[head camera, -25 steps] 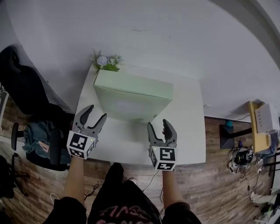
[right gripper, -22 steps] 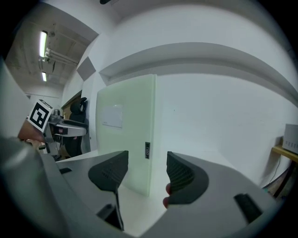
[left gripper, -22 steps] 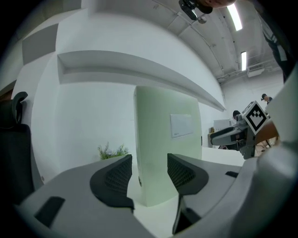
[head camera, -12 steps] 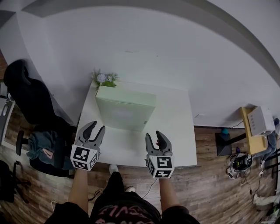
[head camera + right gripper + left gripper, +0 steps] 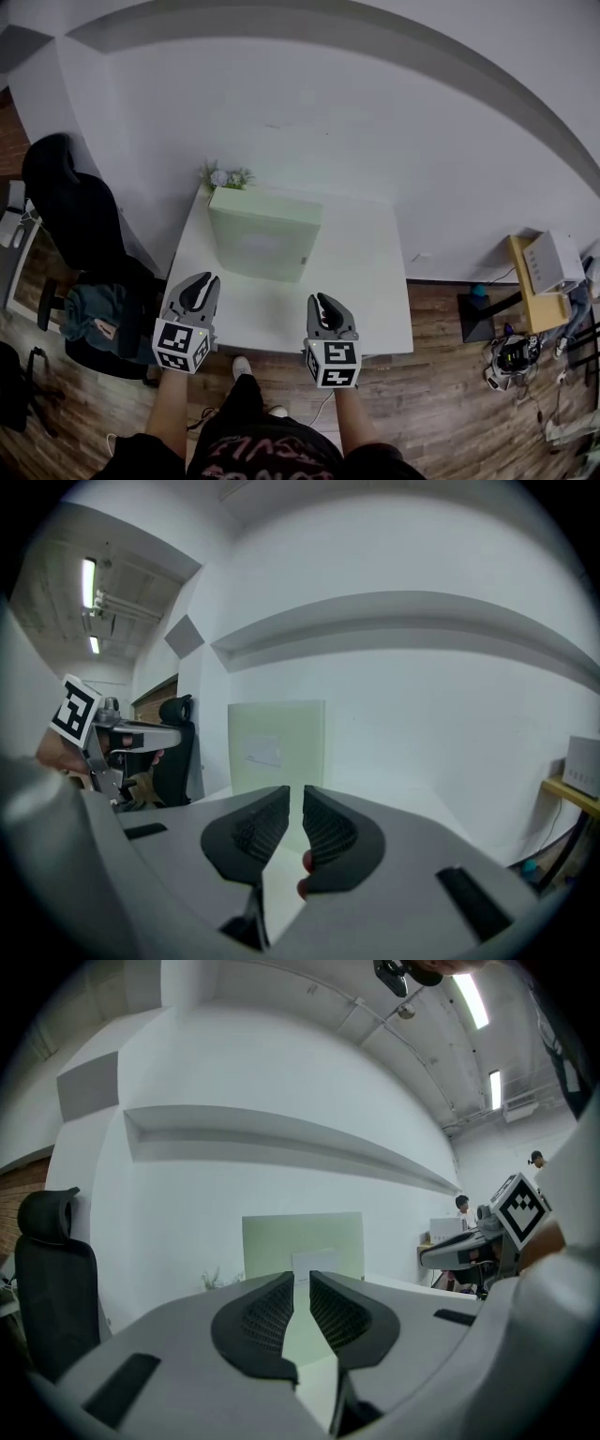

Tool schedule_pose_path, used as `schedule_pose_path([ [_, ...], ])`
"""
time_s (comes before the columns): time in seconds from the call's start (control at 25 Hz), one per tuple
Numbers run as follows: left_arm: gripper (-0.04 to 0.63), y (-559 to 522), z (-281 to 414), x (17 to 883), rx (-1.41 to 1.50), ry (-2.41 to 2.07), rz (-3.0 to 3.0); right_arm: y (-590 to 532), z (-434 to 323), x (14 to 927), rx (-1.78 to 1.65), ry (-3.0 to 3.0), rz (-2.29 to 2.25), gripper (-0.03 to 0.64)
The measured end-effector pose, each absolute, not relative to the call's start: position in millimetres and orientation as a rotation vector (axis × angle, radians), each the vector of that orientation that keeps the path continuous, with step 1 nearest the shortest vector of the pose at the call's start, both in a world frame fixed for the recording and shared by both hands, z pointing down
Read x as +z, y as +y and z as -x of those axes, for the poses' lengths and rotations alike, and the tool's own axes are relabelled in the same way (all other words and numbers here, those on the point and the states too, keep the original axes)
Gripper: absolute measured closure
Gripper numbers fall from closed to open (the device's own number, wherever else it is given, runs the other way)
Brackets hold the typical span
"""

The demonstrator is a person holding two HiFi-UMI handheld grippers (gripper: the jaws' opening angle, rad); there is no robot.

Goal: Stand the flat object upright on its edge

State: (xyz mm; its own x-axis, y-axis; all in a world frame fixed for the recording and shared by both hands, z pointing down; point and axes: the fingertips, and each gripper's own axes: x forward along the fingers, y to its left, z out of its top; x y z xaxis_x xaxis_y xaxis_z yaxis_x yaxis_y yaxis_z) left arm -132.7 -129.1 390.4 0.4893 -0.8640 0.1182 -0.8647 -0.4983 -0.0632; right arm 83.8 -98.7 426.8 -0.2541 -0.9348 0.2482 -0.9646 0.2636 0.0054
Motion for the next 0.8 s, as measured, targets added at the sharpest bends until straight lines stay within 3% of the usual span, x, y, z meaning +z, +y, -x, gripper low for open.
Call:
schedule_pose_path([
  [0.4, 0.58, -98.2, 133.9, 372.7, 0.233, -1.622, -2.719, -72.6, -78.7, 413.0, 0.157, -2.337, -1.754, 0.584],
  [0.8, 0.581, -86.3, 122.9, 366.2, 0.214, -1.611, -2.71, -59.7, -91.2, 405.7, 0.163, -2.344, -1.787, 0.591],
])
